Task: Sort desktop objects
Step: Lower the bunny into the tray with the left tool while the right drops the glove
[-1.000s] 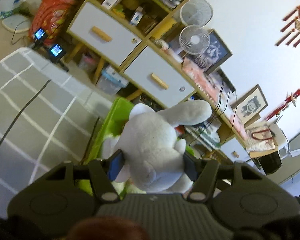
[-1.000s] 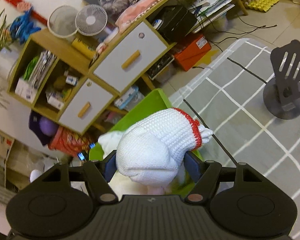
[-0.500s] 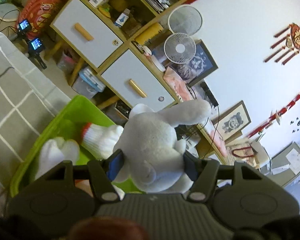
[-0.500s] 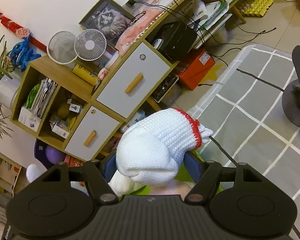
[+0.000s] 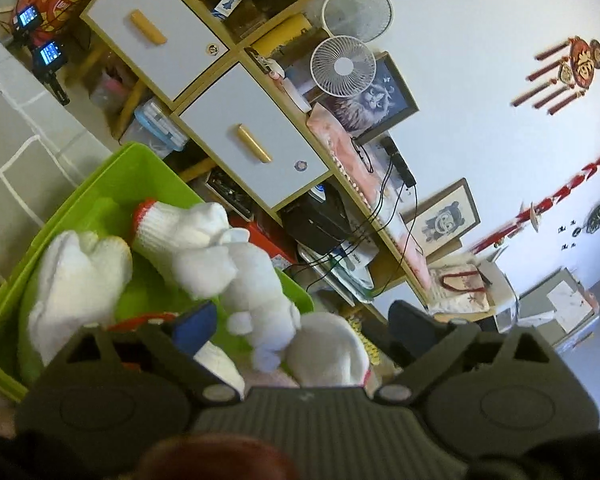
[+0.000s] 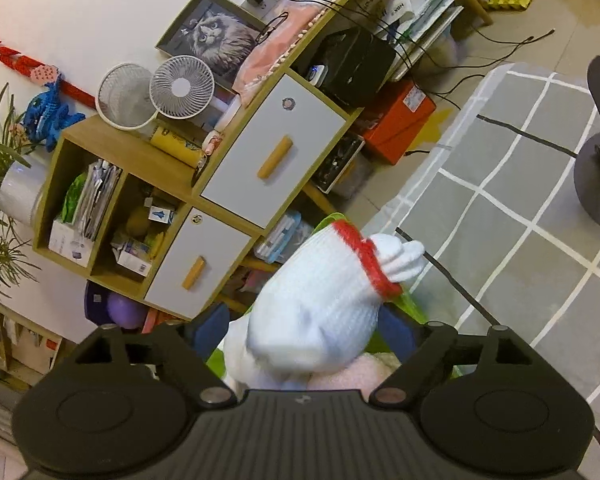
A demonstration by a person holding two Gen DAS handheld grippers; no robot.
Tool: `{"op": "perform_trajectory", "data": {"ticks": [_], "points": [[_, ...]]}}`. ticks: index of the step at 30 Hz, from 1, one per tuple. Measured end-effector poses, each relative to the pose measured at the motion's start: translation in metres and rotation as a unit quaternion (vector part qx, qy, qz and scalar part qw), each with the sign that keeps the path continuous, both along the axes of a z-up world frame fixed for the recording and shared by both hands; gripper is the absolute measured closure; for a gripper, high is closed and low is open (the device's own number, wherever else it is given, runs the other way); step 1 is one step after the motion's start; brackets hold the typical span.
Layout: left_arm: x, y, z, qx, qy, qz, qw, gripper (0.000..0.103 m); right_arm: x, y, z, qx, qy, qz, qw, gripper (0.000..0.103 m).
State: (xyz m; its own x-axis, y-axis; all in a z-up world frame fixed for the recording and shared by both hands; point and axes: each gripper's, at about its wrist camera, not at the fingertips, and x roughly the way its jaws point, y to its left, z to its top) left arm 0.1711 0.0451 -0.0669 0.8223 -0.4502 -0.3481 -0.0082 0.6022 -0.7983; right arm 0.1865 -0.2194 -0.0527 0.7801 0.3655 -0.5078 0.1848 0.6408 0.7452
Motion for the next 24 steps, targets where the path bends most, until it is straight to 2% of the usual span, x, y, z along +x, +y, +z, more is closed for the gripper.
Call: {"op": "perform_trajectory", "data": {"ticks": [8, 10, 12, 13, 14, 15, 17, 19, 21, 22, 23, 24], "points": [[-0.001, -0.002, 0.001, 0.005, 0.000, -0.001, 1.0000, 0.006, 0.000, 0.001, 0.001, -0.004, -0.001, 0.001, 1.000, 0.020], [-0.002, -0.001, 0.001, 0.003, -0.004, 0.005, 1.0000, 0.009, 0.000, 0.000, 0.001, -0.004, -0.004, -0.001, 1.000, 0.020], [-0.003, -0.001, 0.003, 0.004, -0.011, 0.012, 0.9999, 0.025, -0.003, -0.001, 0.004, -0.008, -0.011, -0.009, 1.000, 0.023], [-0.004, -0.001, 0.005, 0.004, -0.012, 0.013, 0.9998, 0.039, -0.005, -0.001, 0.006, -0.013, -0.017, -0.014, 1.000, 0.034], [-0.005, -0.001, 0.008, 0.005, -0.013, 0.014, 0.9998, 0.047, -0.007, 0.000, 0.009, -0.016, -0.021, -0.015, 1.000, 0.044], [-0.005, -0.003, 0.012, 0.011, -0.018, 0.010, 0.9997, 0.049, -0.007, 0.000, 0.012, -0.016, -0.026, -0.013, 0.999, 0.049], [0.001, -0.012, 0.025, 0.058, -0.030, -0.008, 0.9978, 0.059, -0.006, 0.001, 0.018, -0.025, -0.036, -0.012, 0.999, 0.060], [0.008, -0.021, 0.035, 0.095, -0.042, -0.021, 0.9944, 0.065, -0.003, 0.002, 0.021, -0.039, -0.048, -0.015, 0.998, 0.065], [0.016, -0.029, 0.039, 0.115, -0.048, -0.032, 0.9917, 0.072, 0.003, 0.002, 0.016, -0.047, -0.045, -0.011, 0.998, 0.071], [0.021, -0.033, 0.038, 0.127, -0.047, -0.041, 0.9900, 0.084, 0.005, 0.002, 0.013, -0.047, -0.046, -0.009, 0.998, 0.080], [0.025, -0.037, 0.036, 0.141, -0.037, -0.046, 0.9882, 0.089, 0.008, 0.002, 0.011, -0.046, -0.048, -0.004, 0.998, 0.083], [0.031, -0.039, 0.031, 0.155, -0.023, -0.048, 0.9865, 0.089, 0.010, 0.003, 0.009, -0.045, -0.050, 0.003, 0.998, 0.084]]}}
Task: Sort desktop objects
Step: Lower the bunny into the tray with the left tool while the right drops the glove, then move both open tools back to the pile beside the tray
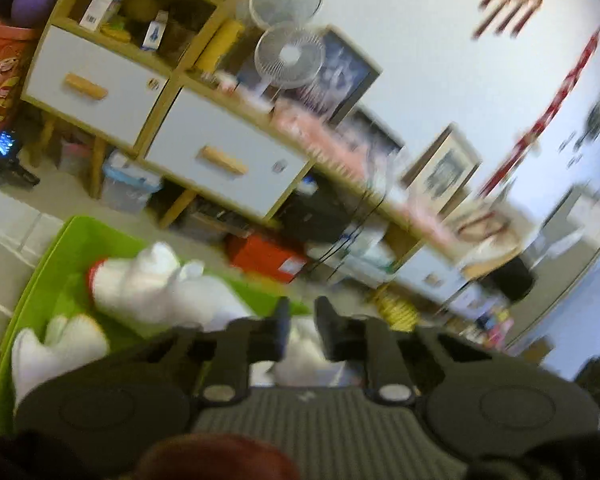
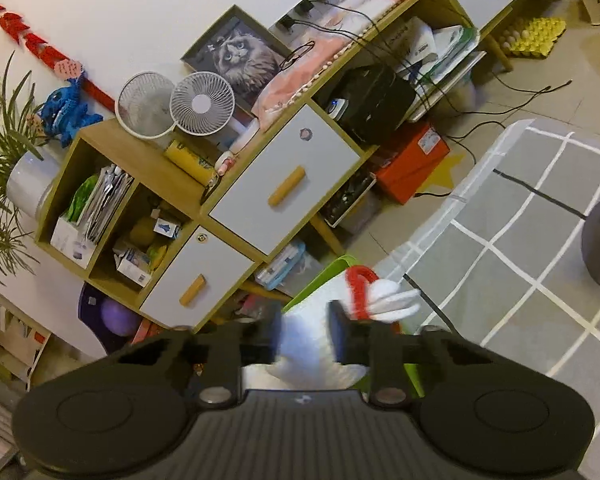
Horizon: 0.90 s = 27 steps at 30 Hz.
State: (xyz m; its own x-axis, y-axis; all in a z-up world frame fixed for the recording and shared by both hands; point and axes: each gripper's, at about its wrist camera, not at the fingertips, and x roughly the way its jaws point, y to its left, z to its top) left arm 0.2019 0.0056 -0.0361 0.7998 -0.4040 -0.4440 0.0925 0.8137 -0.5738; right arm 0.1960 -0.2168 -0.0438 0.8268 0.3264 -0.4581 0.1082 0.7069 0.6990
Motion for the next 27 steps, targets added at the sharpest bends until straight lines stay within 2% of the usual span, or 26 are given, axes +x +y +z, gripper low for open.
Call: {"op": "perform_trajectory", "data": {"ticks": [4, 8, 12, 16, 20, 27], "points": [[0.011, -0.002, -0.029, 0.020, 0.040, -0.001, 0.9990, 0.092, 0.012, 0.016, -0.007, -0.030, 0.017, 0.040, 0.999, 0.087], [0.012, 0.001, -0.049, 0.039, 0.043, -0.004, 0.9983, 0.092, 0.022, 0.034, -0.026, -0.071, 0.051, 0.056, 0.995, 0.088], [0.012, 0.006, -0.052, 0.039, 0.049, -0.006, 0.9981, 0.092, 0.025, 0.033, -0.031, -0.065, 0.051, 0.059, 0.995, 0.089], [0.011, 0.009, -0.049, 0.025, 0.054, -0.009, 0.9982, 0.091, 0.021, 0.030, -0.025, -0.062, 0.052, 0.059, 0.995, 0.088], [0.001, 0.003, -0.035, 0.052, 0.057, -0.015, 0.9969, 0.082, 0.012, 0.028, -0.015, -0.063, 0.055, 0.059, 0.995, 0.084], [-0.024, -0.004, -0.013, 0.077, 0.065, -0.021, 0.9947, 0.077, -0.010, 0.029, 0.006, -0.078, 0.061, 0.070, 0.993, 0.072]]}}
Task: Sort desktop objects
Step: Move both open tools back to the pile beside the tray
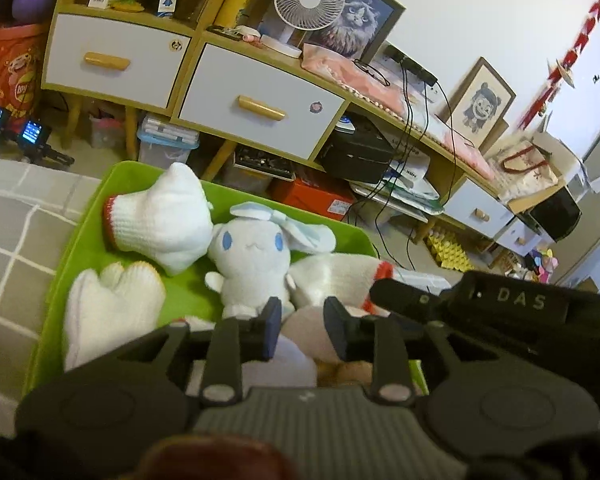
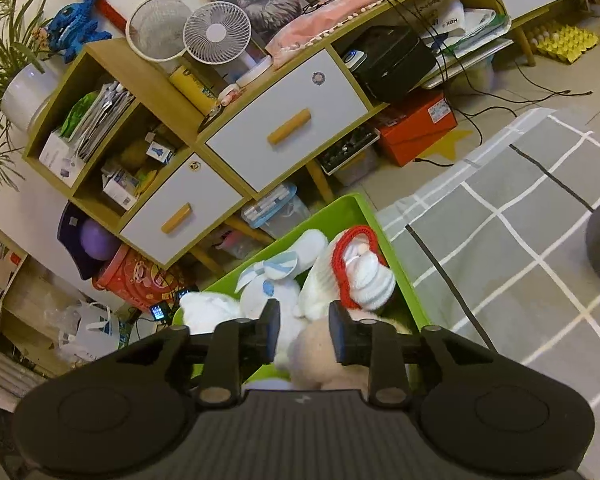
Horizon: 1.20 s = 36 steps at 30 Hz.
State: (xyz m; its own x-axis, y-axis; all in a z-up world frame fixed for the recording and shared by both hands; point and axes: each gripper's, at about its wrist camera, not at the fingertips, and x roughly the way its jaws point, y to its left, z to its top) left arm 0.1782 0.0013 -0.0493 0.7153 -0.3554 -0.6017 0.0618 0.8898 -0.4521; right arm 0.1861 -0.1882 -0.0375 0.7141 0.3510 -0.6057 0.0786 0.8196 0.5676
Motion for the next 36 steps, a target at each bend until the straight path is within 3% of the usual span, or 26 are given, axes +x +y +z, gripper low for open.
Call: {"op": "perform_trajectory", "data": {"ticks": [6, 13, 18, 20, 25, 31, 36], "points": [[-0.020, -0.001, 0.011, 0.007, 0.009, -0.004, 0.9999, 0.072, -0.019, 0.002, 0.011, -0.016, 0.011, 0.011, 1.000, 0.065], [-0.042, 0.001, 0.021, 0.023, 0.023, -0.004, 0.9995, 0.058, -0.039, 0.008, 0.022, -0.039, 0.023, 0.027, 0.999, 0.057], [-0.055, 0.004, 0.033, 0.027, 0.037, 0.002, 0.9990, 0.038, -0.056, 0.009, 0.032, -0.045, 0.026, 0.032, 0.998, 0.049], [-0.062, 0.004, 0.038, 0.037, 0.044, 0.005, 0.9983, 0.022, -0.063, 0.009, 0.036, -0.043, 0.027, 0.032, 0.998, 0.043], [-0.081, 0.009, 0.045, 0.042, 0.063, 0.008, 0.9971, 0.005, -0.080, 0.010, 0.045, -0.049, 0.033, 0.037, 0.998, 0.032], [-0.104, 0.024, 0.041, 0.030, 0.082, 0.021, 0.9959, 0.001, -0.098, 0.009, 0.044, -0.043, 0.048, 0.038, 0.997, 0.026], [-0.116, 0.049, 0.023, 0.016, 0.134, 0.037, 0.9901, 0.001, -0.105, 0.005, 0.025, -0.024, 0.108, 0.056, 0.992, 0.023]]}}
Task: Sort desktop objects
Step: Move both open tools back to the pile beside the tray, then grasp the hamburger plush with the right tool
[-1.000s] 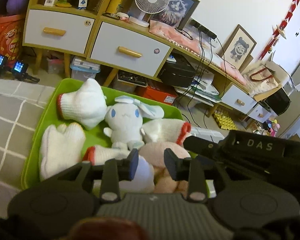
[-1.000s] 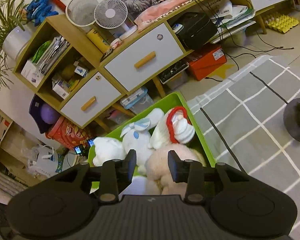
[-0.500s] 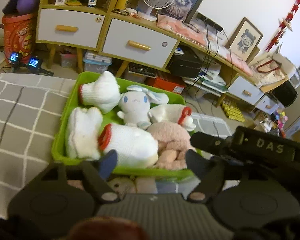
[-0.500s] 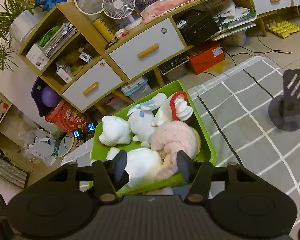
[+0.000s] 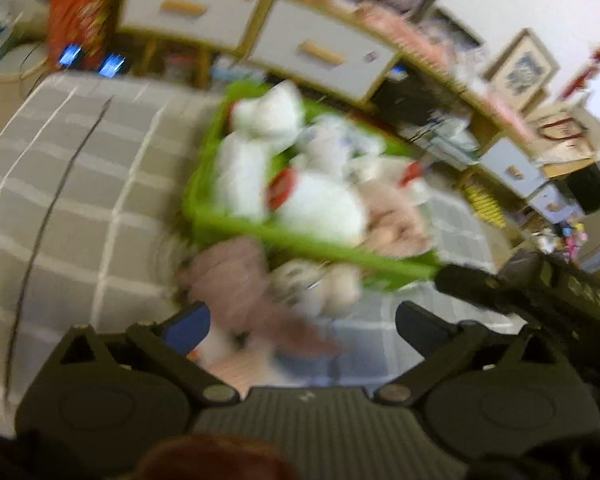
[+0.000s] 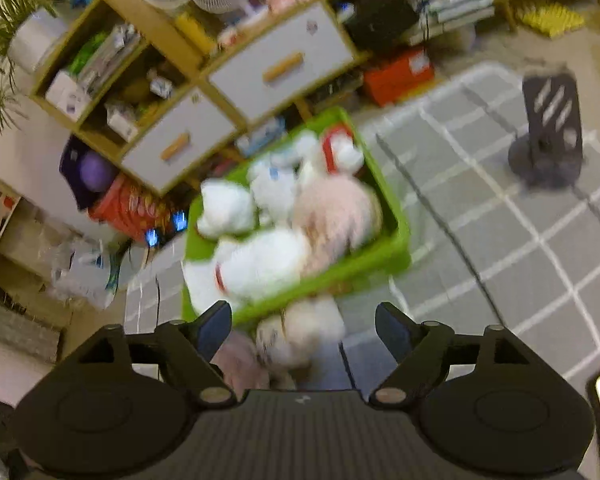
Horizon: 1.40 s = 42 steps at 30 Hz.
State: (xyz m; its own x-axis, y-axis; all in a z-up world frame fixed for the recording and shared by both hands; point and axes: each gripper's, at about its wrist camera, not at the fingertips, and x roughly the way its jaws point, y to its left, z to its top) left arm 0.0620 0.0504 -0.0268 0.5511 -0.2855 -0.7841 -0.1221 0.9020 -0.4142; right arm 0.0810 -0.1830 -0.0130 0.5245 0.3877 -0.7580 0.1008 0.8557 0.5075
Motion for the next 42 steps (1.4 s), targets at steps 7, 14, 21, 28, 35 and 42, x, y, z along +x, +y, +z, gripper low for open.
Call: {"op": "perform_trajectory", "data": {"ticks": [7, 14, 21, 28, 35, 42], "points": [[-0.015, 0.051, -0.020, -0.049, 0.061, 0.039, 0.9961, 0.001, -0.009, -0.014, -0.023, 0.046, 0.073, 0.009, 0.996, 0.022], [-0.025, 0.066, -0.038, -0.041, 0.094, 0.038, 0.9940, 0.001, -0.022, -0.011, -0.034, 0.007, 0.099, 0.049, 0.994, 0.022], [-0.036, 0.066, -0.046, -0.035, 0.106, 0.016, 0.9937, 0.001, -0.045, -0.006, -0.032, -0.003, 0.097, 0.115, 0.989, 0.021], [-0.041, 0.064, -0.052, -0.022, 0.110, 0.004, 0.9937, 0.001, -0.052, -0.003, -0.039, 0.040, 0.118, 0.127, 0.984, 0.020], [-0.040, 0.066, -0.056, -0.018, 0.117, 0.003, 0.9930, 0.001, -0.049, 0.030, -0.063, 0.020, 0.144, 0.140, 0.979, 0.020], [-0.039, 0.067, -0.056, -0.022, 0.113, 0.005, 0.9933, 0.001, -0.047, 0.048, -0.072, 0.028, 0.139, 0.157, 0.977, 0.035]]}}
